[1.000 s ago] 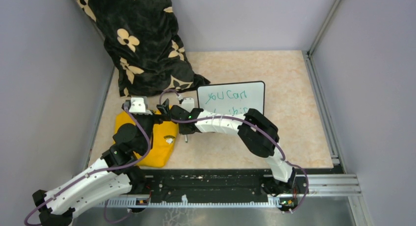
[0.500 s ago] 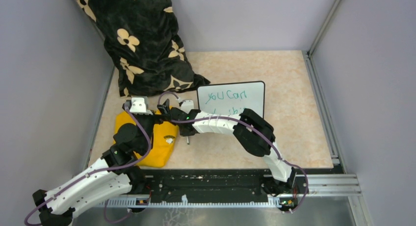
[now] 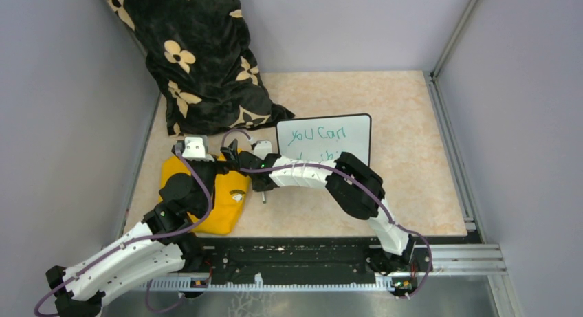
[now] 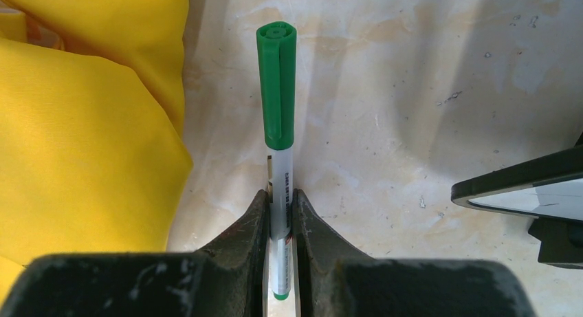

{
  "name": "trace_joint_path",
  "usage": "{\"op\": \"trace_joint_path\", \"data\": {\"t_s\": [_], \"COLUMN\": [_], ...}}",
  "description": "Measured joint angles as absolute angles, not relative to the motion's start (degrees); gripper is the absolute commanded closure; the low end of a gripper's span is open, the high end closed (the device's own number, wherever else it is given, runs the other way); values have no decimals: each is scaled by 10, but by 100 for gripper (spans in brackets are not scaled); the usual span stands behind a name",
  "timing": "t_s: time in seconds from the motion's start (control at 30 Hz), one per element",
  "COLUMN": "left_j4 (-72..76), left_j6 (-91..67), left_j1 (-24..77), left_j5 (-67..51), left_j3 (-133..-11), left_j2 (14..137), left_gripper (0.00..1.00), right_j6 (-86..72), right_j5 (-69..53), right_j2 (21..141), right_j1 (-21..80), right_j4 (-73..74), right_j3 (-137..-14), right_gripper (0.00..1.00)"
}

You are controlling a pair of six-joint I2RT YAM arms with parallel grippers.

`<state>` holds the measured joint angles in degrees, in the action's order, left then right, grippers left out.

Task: Write a sentence on the whiteboard
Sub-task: Place the whiteboard marker at the center of the board.

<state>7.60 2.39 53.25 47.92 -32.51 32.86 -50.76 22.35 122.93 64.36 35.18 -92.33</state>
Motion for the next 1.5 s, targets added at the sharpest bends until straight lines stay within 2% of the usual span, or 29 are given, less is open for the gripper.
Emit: {"op": "trace_joint_path", "data": {"t_s": [1.5], "left_j4": [76], "left_j6": [24], "left_j1": [533], "left_j5": [477], "left_j3": [-325], "left_j2": [328], "left_gripper": [2], "right_j6": [-512], "right_j5": [216], "right_j2": [1231], "right_j1": [640], "right_j4": [345], "right_j3": [-923], "right_gripper": [77]}}
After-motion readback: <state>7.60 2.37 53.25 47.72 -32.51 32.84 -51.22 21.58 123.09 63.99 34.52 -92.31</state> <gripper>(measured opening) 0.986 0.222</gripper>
